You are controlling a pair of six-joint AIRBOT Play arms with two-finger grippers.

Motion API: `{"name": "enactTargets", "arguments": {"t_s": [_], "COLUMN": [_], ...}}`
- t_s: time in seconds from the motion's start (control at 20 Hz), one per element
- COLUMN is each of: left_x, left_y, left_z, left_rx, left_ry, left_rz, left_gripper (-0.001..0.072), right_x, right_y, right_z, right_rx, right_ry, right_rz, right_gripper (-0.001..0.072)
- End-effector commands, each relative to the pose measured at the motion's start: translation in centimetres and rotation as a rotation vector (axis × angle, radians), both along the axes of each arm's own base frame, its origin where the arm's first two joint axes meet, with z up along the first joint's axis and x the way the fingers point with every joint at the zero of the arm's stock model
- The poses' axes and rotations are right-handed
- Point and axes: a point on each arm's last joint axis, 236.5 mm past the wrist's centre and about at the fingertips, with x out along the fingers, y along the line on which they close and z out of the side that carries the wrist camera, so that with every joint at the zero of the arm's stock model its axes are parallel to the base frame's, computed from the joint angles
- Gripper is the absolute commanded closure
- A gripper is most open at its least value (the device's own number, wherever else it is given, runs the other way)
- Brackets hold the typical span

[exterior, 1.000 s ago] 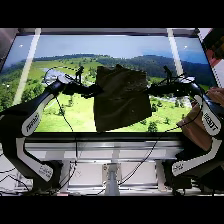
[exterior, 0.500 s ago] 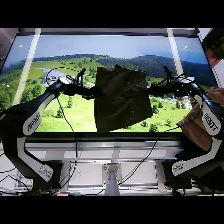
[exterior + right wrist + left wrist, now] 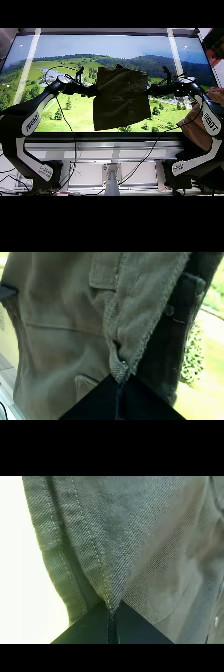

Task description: Fold the clothes and pants, and hang the long-sleeved shirts on hangers.

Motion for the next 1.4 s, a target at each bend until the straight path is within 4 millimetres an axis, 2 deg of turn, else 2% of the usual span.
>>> {"name": "enactTargets", "arguments": {"t_s": [0.0, 0.15, 0.2, 0.25, 0.3, 0.35, 0.45, 0.55, 0.7, 0.8, 0.9, 1.0, 1.35], "left_x": [1.2, 1.6, 1.5, 1.4, 1.2, 1.1, 0.9, 0.9, 1.8, 2.3, 2.4, 2.8, 6.9], "left_y": [1.6, 1.5, 1.3, 1.0, 0.7, 0.4, -0.1, -0.3, 0.1, 0.4, 0.5, 0.6, 1.5], "left_z": [1.4, 3.0, 3.0, 2.9, 2.8, 2.8, 2.8, 2.7, 2.5, 1.9, 1.1, 1.7, 8.0], "left_rx": [-0.014, -0.043, -0.036, -0.031, -0.031, -0.027, -0.021, -0.018, 0.000, 0.012, 0.017, 0.022, 0.041], "left_ry": [-0.027, -0.049, -0.067, -0.077, -0.076, -0.086, -0.106, -0.111, -0.133, -0.136, -0.127, -0.162, -0.371], "left_rz": [0.045, 0.061, 0.039, 0.021, 0.013, -0.003, -0.029, -0.028, 0.002, 0.020, 0.028, 0.016, 0.027], "left_gripper": [0.0683, 0.0659, 0.0434, 0.0160, 0.0121, 0.0167, 0.0170, 0.0282, 0.0319, 0.0684, 0.0684, 0.0685, 0.0686], "right_x": [-0.2, -0.3, -0.3, -0.3, -0.4, -0.4, -0.4, -0.5, -0.5, -0.5, -0.5, -0.2, 1.7], "right_y": [0.2, 0.3, 0.3, 0.4, 0.5, 0.6, 0.7, 0.7, 0.7, 0.8, 1.2, 1.6, 1.6], "right_z": [0.1, 0.2, 0.2, 0.3, 0.5, 0.6, 0.6, 0.6, 0.6, 0.7, 1.3, 2.0, 4.5], "right_rx": [0.007, 0.010, 0.012, 0.017, 0.027, 0.034, 0.035, 0.036, 0.038, 0.043, 0.071, 0.101, 0.118], "right_ry": [0.005, 0.007, 0.007, 0.008, 0.009, 0.011, 0.012, 0.012, 0.014, 0.014, 0.014, 0.007, -0.062], "right_rz": [0.010, 0.013, 0.014, 0.014, 0.014, 0.015, 0.016, 0.017, 0.018, 0.018, 0.018, 0.015, 0.010], "right_gripper": [0.0684, 0.0684, 0.0684, 0.0684, 0.0684, 0.0684, 0.0684, 0.0684, 0.0684, 0.0684, 0.0684, 0.0684, 0.0684]}}
